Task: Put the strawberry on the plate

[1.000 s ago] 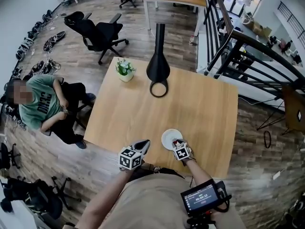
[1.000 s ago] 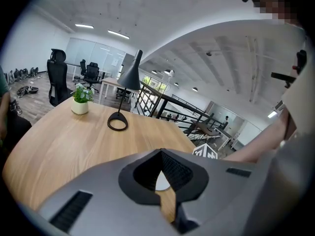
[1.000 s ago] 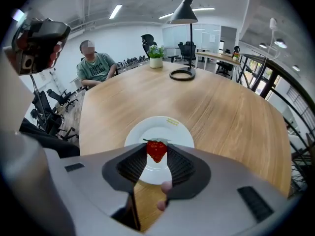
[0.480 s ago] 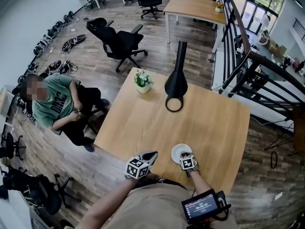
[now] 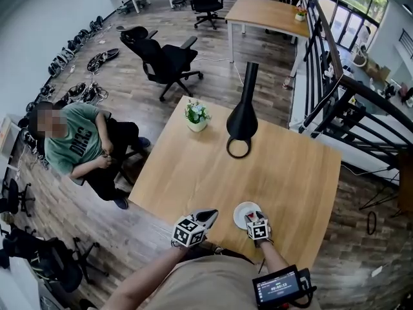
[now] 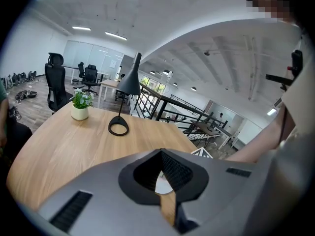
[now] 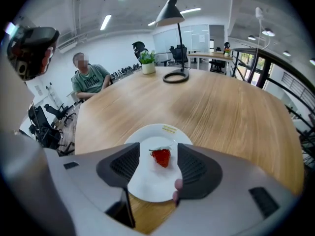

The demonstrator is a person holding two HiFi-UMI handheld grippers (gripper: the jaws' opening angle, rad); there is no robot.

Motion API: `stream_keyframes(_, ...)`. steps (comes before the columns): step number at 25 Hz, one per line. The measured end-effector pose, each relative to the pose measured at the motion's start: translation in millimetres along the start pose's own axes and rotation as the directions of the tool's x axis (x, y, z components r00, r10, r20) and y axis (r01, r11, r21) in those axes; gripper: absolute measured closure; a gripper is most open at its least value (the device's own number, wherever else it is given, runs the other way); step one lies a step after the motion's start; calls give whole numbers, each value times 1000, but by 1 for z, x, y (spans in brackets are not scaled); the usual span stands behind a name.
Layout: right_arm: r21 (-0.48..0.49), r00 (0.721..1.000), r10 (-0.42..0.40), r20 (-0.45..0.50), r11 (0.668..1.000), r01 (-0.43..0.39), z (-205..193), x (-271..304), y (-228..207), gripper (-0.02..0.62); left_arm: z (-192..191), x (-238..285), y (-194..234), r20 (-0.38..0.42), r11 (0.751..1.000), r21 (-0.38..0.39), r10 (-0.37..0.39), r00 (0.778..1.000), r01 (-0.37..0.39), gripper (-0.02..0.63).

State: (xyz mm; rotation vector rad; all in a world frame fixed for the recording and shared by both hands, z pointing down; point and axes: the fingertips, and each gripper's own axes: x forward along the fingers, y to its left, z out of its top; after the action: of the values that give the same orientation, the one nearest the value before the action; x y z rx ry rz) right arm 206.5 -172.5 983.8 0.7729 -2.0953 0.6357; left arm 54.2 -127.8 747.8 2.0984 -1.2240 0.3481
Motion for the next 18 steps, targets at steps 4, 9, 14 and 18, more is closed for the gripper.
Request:
stream_keyframes(4,83,983,-55,176,996,41,35,-45,-19,370,11,1,7,20,1000,2,-5,1000,5,603)
stream_keyframes(9,185,909,-136,393,980,67,91,-120,-45,371,21,2,14,58,999,-35,11,998,-9,603)
stream_keyframes(14,217,815,-185,549,973,75,148,-181,-49,373,34,3,9,73,1000,-20,-21,997,23,603)
stream_keyframes(18,176,760,-174,626,981,80,184,-222,-32,376,38,-7,-1,101,999,-31,-30,994,34,603)
